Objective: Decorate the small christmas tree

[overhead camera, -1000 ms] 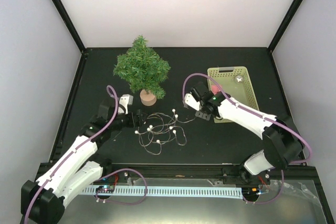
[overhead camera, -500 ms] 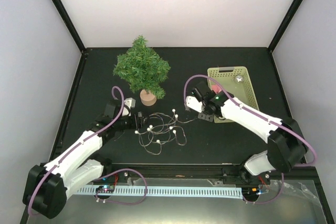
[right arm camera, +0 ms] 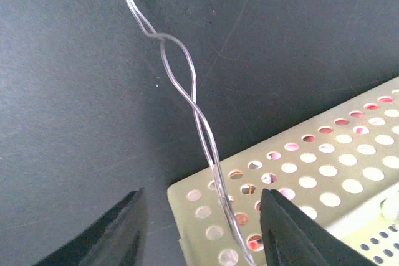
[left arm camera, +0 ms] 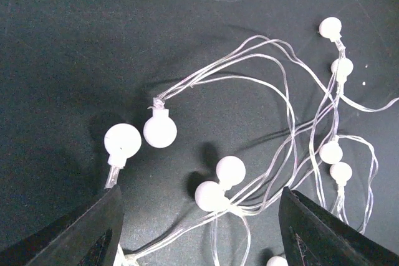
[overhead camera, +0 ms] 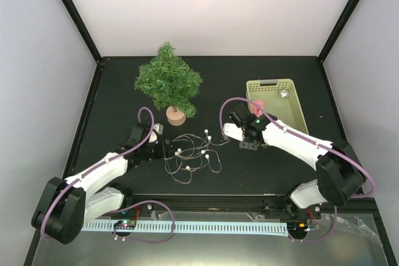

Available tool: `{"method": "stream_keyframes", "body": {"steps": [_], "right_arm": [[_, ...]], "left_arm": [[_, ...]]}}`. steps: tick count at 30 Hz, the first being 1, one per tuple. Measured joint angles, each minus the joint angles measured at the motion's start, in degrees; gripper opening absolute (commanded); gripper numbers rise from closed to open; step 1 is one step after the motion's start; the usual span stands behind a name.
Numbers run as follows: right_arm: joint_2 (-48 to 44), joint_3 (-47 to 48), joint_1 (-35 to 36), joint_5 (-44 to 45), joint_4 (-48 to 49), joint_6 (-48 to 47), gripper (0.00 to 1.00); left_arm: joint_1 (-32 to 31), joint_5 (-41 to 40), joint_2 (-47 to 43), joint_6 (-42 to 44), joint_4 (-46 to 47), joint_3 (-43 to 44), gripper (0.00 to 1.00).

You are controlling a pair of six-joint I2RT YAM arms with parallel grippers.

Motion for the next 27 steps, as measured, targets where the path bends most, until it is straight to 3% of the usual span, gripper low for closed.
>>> {"method": "stream_keyframes", "body": {"steps": [2, 7, 11, 27], "right_arm": [[0.5, -1.0, -0.1, 1.5, 1.7, -0.9, 0.42], [2.1, -1.5, -0.1, 4.2, 5.6, -3.0, 0.17], [2.1, -0.4, -0.1, 7.0, 6.4, -3.4, 0.06], [-2.2, 14.7, 4.5, 19.5, -3.5, 2.6, 0.01]], "left_arm": [[0.0, 0.0, 0.5, -0.1, 0.7, -0.4, 0.68], [0.0, 0.0, 1.7, -0.1, 2.0, -0.6, 0.64], [0.0, 0.0, 1.7, -0.1, 2.3, -0.7, 0.6], [0.0, 0.5, 4.3, 1.4, 4.6, -0.9, 0.56]]}}
